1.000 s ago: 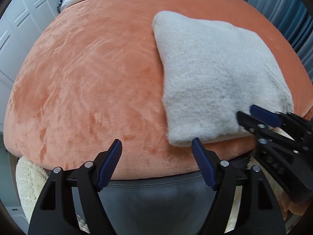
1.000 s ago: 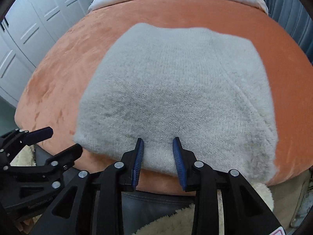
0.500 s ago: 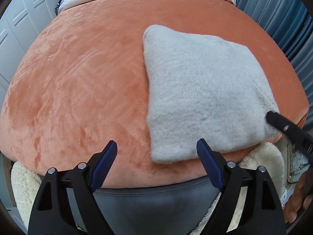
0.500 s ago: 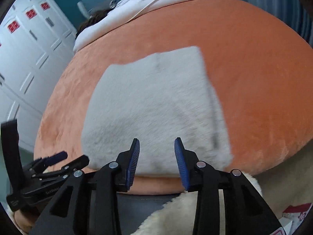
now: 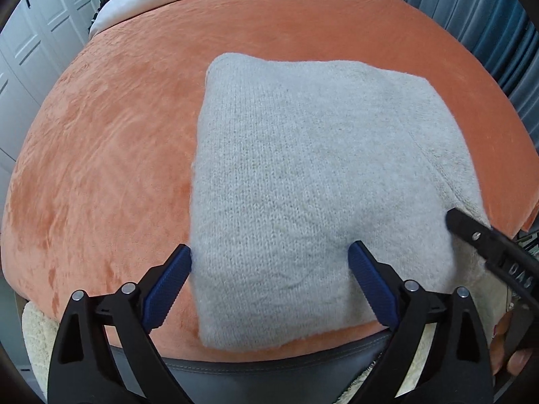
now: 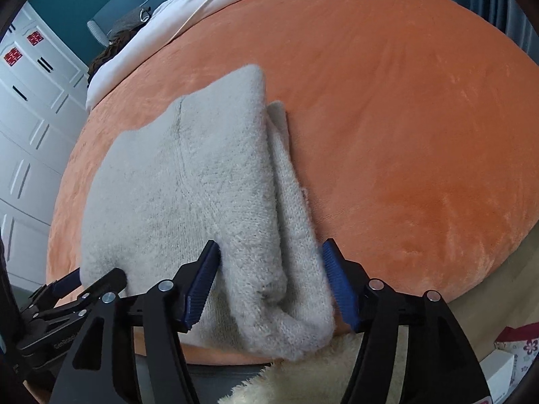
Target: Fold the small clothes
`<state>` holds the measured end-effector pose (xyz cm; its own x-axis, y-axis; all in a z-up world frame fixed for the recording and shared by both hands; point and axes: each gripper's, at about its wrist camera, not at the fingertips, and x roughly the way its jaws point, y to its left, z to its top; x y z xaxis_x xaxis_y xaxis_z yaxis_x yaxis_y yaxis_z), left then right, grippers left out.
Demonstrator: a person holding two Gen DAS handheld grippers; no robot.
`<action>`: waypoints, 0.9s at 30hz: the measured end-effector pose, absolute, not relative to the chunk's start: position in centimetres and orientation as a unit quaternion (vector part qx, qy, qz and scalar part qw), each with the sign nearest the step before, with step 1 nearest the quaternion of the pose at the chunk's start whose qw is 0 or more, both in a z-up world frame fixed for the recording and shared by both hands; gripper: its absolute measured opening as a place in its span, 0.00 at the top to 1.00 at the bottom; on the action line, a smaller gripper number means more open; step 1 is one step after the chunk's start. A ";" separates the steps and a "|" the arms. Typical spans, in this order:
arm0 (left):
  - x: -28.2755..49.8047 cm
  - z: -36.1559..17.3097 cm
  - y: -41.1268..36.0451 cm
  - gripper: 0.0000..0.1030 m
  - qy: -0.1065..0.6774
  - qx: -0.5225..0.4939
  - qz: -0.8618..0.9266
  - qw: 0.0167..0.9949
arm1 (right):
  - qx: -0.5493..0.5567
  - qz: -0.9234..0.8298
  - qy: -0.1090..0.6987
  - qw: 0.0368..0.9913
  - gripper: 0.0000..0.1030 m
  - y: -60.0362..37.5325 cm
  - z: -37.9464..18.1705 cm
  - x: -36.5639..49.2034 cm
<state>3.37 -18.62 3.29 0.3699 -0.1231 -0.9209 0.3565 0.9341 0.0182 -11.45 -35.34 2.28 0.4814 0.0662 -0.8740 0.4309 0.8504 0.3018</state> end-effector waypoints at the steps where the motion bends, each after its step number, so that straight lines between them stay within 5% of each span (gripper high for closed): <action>1: 3.5 3.2 -18.6 0.10 0.542 0.109 -0.146 0.820 | 0.255 -0.108 0.500 0.821 0.37 -35.2 1.7 -11.5; 22: 6.7 -2.0 -13.9 0.04 0.589 -0.105 -0.242 0.764 | 0.351 -0.023 0.485 0.801 0.18 -37.4 -2.2 -8.8; 23: 6.6 -1.9 -13.9 0.07 0.588 -0.102 -0.249 0.763 | 0.350 -0.018 0.485 0.801 0.21 -37.3 -2.2 -8.7; 27: 6.0 -0.5 -13.4 0.37 0.590 -0.118 -0.262 0.755 | 0.363 0.000 0.478 0.800 0.59 -37.0 -1.5 -8.5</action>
